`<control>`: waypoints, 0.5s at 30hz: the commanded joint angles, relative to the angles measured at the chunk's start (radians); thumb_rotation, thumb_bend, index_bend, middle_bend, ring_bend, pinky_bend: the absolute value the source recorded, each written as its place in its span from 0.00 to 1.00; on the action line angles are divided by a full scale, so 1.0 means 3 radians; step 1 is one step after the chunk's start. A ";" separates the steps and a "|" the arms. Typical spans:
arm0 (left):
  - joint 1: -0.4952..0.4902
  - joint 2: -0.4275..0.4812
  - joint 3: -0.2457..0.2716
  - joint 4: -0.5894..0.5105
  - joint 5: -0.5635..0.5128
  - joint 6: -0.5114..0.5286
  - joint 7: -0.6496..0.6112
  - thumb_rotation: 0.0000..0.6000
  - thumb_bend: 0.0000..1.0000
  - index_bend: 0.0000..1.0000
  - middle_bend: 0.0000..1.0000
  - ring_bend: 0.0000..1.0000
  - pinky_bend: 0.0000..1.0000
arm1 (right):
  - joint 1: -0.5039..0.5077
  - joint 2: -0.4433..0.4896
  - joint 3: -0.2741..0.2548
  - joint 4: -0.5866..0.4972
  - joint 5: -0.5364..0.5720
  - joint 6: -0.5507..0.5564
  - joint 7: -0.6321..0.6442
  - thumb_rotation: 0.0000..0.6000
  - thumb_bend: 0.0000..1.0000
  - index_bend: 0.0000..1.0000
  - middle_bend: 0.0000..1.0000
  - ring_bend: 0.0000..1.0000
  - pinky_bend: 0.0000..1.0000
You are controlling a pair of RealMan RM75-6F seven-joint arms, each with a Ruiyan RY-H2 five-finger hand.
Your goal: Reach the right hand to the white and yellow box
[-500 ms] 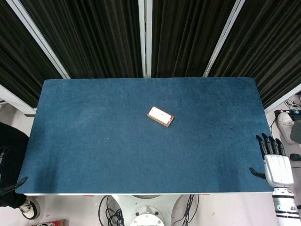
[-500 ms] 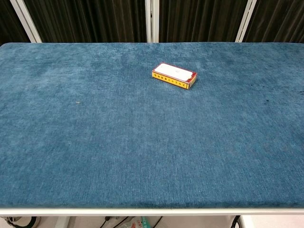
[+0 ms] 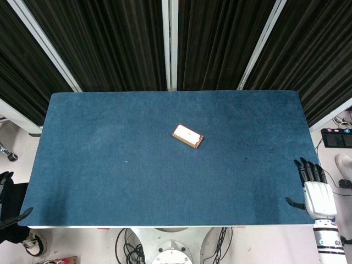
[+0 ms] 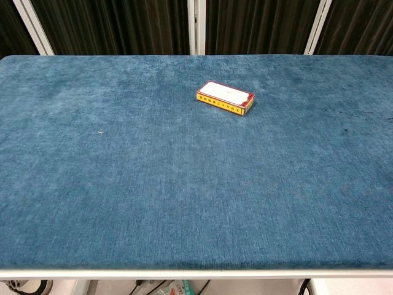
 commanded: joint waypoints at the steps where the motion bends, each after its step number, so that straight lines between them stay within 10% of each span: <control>1: 0.0004 -0.0006 0.0005 0.0000 0.0002 0.0002 0.0000 0.75 0.10 0.11 0.10 0.11 0.21 | 0.0193 -0.0053 0.0120 -0.0074 0.0014 -0.0240 -0.0121 1.00 0.00 0.00 0.00 0.00 0.00; 7: 0.0033 -0.0037 0.0025 0.0020 0.0011 0.0037 0.0005 0.75 0.10 0.11 0.10 0.11 0.21 | 0.0679 -0.0289 0.0479 -0.0228 0.0214 -0.0742 -0.0376 1.00 0.00 0.00 0.00 0.00 0.00; 15: 0.0044 -0.0033 0.0041 -0.0002 0.0034 0.0055 0.0016 0.75 0.10 0.11 0.10 0.11 0.21 | 0.1529 -0.0971 0.1030 -0.0145 0.1505 -0.1315 -0.1221 1.00 0.03 0.00 0.00 0.00 0.00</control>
